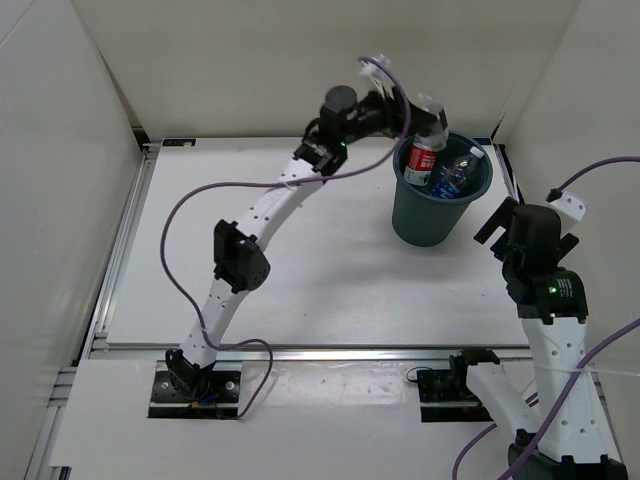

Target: Put the plastic bottles in the bin

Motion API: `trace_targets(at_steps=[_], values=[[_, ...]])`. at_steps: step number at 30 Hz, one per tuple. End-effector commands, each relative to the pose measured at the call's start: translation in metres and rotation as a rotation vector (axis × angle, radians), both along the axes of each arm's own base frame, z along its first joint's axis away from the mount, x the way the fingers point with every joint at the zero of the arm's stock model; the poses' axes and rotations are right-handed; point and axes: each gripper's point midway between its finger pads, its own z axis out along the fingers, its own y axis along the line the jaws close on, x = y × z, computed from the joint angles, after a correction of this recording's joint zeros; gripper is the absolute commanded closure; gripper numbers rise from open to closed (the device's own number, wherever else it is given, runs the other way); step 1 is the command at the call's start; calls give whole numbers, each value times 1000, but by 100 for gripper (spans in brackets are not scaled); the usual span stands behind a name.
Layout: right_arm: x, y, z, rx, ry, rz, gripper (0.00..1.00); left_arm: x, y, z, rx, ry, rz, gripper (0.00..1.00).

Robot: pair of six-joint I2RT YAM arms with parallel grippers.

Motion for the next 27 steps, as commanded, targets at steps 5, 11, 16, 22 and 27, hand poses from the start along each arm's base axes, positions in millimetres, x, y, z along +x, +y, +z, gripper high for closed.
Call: trace_targets(at_steps=[5, 11, 16, 22, 27], values=[[5, -10, 37, -45, -98, -29, 0, 5, -22, -44, 77, -2, 25, 0], [6, -12, 35, -38, -97, -54, 0, 18, 66, 25, 78, -96, 164, 0], [11, -6, 26, 9, -17, -52, 0, 4, 218, -12, 217, 37, 566, 0], [31, 34, 8, 71, 212, 217, 0, -66, 341, -116, 425, 267, 855, 0], [48, 52, 25, 72, 113, 360, 0, -97, 400, -142, 567, 246, 1073, 0]])
